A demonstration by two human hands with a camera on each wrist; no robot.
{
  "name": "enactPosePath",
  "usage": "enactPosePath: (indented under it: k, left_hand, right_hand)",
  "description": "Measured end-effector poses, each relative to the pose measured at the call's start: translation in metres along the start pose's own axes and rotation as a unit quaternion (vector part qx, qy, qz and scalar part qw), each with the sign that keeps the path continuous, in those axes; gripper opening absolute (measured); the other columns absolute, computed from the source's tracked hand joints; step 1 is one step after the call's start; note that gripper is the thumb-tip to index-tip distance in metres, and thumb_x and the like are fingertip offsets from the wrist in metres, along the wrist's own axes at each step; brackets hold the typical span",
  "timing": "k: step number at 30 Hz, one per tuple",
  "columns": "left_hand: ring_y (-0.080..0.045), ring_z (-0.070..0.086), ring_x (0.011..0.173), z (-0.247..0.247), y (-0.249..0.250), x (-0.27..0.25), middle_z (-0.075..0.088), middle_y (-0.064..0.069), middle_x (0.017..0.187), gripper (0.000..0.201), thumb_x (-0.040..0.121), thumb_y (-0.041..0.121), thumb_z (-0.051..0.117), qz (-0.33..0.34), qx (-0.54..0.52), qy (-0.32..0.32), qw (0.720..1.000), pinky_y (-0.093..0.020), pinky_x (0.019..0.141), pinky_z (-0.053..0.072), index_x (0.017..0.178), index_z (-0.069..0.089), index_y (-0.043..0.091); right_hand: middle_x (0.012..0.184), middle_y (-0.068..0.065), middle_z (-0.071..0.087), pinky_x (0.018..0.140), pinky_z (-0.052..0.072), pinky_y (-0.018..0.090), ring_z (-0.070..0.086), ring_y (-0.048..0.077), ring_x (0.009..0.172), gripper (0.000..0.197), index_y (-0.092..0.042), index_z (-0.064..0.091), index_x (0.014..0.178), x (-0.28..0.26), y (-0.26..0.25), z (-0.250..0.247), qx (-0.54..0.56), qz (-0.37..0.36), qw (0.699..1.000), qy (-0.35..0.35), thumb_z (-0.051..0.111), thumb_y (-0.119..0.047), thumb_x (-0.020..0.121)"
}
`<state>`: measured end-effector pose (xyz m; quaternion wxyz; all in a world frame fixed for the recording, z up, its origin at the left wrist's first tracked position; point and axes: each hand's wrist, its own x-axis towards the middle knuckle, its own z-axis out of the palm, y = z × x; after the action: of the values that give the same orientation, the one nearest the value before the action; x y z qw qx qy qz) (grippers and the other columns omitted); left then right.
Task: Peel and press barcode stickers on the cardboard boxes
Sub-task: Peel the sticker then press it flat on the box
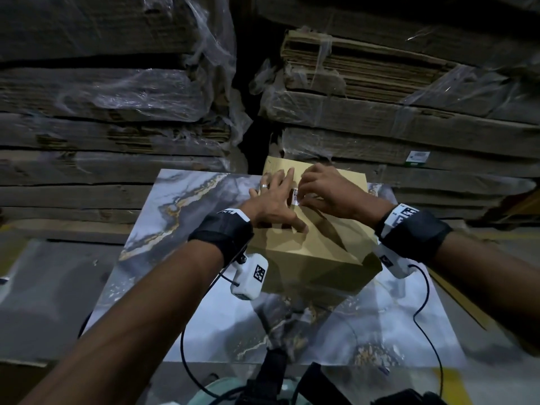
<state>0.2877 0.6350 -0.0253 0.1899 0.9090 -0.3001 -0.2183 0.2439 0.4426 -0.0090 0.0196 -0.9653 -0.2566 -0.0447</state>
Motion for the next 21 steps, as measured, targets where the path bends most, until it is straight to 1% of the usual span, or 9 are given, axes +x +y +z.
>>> enactPosePath:
  k: [4,7,9,10,13,15,18,21]
  left_hand:
    - [-0.033,-0.022,0.152,-0.0003,0.0009,-0.0012,-0.020,-0.001,0.168,0.145,0.065,0.060,0.086,0.003,0.002,-0.002,1.000,-0.066,0.117,-0.004,0.158,-0.021,0.029]
    - [-0.033,-0.023,0.152,-0.0014,0.0014,-0.0022,-0.021,-0.001,0.167,0.144,0.066,0.059,0.086,0.005,-0.002,-0.005,1.000,-0.066,0.117,-0.004,0.158,-0.021,0.028]
    - [-0.034,-0.023,0.152,-0.0015,0.0010,-0.0022,-0.021,-0.002,0.167,0.144,0.066,0.058,0.086,0.008,-0.006,-0.004,1.000,-0.066,0.117,-0.004,0.158,-0.021,0.028]
    - [-0.034,-0.022,0.152,-0.0012,0.0003,-0.0019,-0.021,-0.001,0.168,0.144,0.066,0.058,0.086,0.010,-0.007,-0.002,1.000,-0.066,0.117,-0.004,0.158,-0.021,0.028]
    - [-0.034,-0.021,0.152,-0.0004,-0.0010,-0.0013,-0.020,-0.002,0.168,0.145,0.065,0.058,0.087,0.010,-0.009,0.002,1.000,-0.066,0.116,-0.003,0.158,-0.021,0.027]
    - [-0.034,-0.022,0.152,0.0003,-0.0014,-0.0002,-0.020,-0.002,0.168,0.146,0.065,0.058,0.087,0.010,-0.011,0.001,1.000,-0.067,0.116,-0.004,0.158,-0.022,0.027]
    - [-0.033,-0.023,0.152,0.0008,-0.0026,0.0010,-0.020,-0.001,0.168,0.147,0.064,0.059,0.087,0.009,-0.016,0.001,1.000,-0.066,0.116,-0.006,0.157,-0.023,0.028]
    - [-0.033,-0.023,0.152,0.0018,-0.0033,0.0014,-0.020,-0.001,0.168,0.147,0.064,0.059,0.087,0.012,-0.019,0.002,1.000,-0.067,0.116,-0.006,0.157,-0.023,0.028]
  right_hand:
    - [0.103,-0.002,0.068,0.086,0.044,0.043,0.055,0.023,0.104,0.038,-0.023,0.068,0.104,-0.0050,0.0026,0.0045,-0.013,0.010,1.000,0.017,0.041,-0.049,0.102]
    - [0.101,0.000,0.065,0.084,0.044,0.042,0.054,0.022,0.100,0.043,-0.021,0.066,0.103,-0.0055,0.0032,0.0063,-0.013,0.009,1.000,0.018,0.036,-0.052,0.102]
    - [0.101,0.001,0.065,0.082,0.045,0.041,0.055,0.022,0.099,0.043,-0.019,0.067,0.103,-0.0042,0.0045,0.0047,0.013,0.018,1.000,0.020,0.038,-0.051,0.102]
    - [0.101,0.002,0.066,0.081,0.046,0.042,0.055,0.022,0.098,0.041,-0.018,0.067,0.103,-0.0038,0.0051,0.0040,0.033,0.024,0.999,0.023,0.041,-0.049,0.102]
    - [0.101,0.001,0.066,0.079,0.048,0.042,0.057,0.021,0.093,0.023,-0.017,0.069,0.105,-0.0039,0.0049,0.0037,0.098,0.049,0.994,0.031,0.057,-0.036,0.101]
    - [0.101,0.000,0.067,0.078,0.050,0.041,0.058,0.018,0.090,0.017,-0.017,0.070,0.104,-0.0041,0.0030,0.0037,0.131,0.072,0.988,0.038,0.062,-0.031,0.100]
    - [0.099,0.001,0.067,0.079,0.051,0.042,0.059,0.018,0.089,0.015,-0.015,0.071,0.101,-0.0031,0.0008,0.0062,0.147,0.102,0.982,0.057,0.065,-0.029,0.099]
    - [0.096,0.000,0.065,0.079,0.050,0.041,0.058,0.017,0.087,0.013,-0.017,0.070,0.099,-0.0040,-0.0025,0.0101,0.148,0.141,0.976,0.078,0.064,-0.028,0.099]
